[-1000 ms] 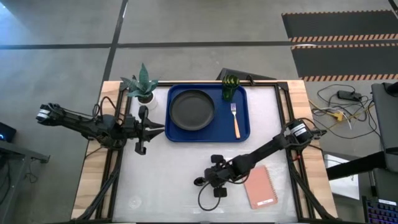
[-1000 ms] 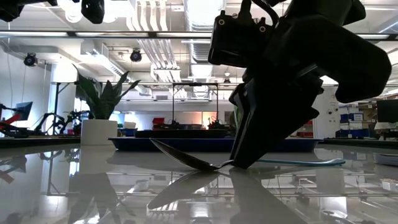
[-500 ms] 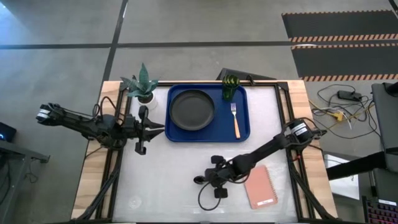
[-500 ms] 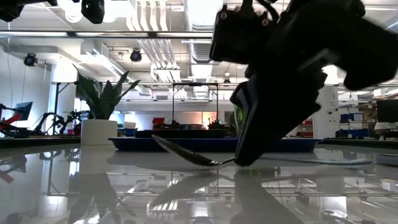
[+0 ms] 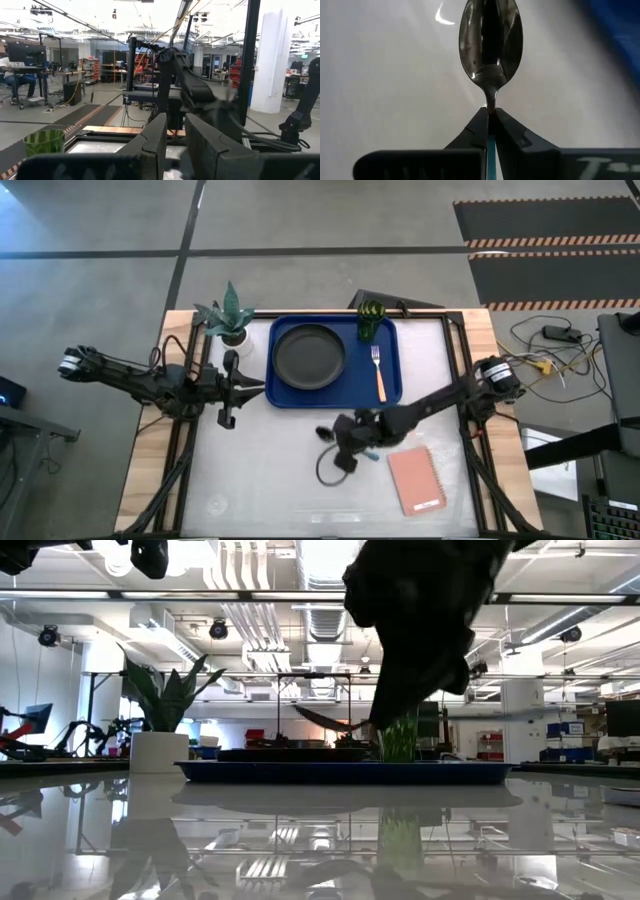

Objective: Pick and place plate/cup/fork/spoon on tray
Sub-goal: Put the blue spoon in between of the black plate and orange fork on the blue tray

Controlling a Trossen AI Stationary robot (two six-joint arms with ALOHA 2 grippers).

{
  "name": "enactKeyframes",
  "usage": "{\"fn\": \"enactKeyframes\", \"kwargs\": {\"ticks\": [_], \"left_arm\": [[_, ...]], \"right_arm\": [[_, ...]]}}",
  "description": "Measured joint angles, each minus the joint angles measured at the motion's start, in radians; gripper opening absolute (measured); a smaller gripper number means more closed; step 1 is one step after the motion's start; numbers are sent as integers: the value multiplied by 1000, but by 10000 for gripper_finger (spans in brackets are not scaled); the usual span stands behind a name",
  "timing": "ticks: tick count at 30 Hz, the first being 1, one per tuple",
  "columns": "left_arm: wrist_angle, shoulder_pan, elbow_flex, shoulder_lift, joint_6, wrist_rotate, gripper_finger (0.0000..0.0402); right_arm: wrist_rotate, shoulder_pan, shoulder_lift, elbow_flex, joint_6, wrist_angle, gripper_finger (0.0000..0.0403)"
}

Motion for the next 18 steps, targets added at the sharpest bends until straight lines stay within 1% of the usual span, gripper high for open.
{"fn": "enactKeyframes", "kwargs": {"ticks": [3,6,10,13,18], "left_arm": [[-4,0,0,0,1,1,54],[-7,0,0,-1,3,2,54],[-6,0,0,-2,4,2,54],[-9,0,0,-2,4,2,54],[-21,0,0,-4,4,2,54]], "right_arm": [[0,-51,-45,0,119,-51,9],[5,-107,-88,1,272,-121,9],[39,-177,-121,1,424,-246,9],[67,-214,-128,1,488,-312,9],[117,-272,-106,1,515,-317,9]]}}
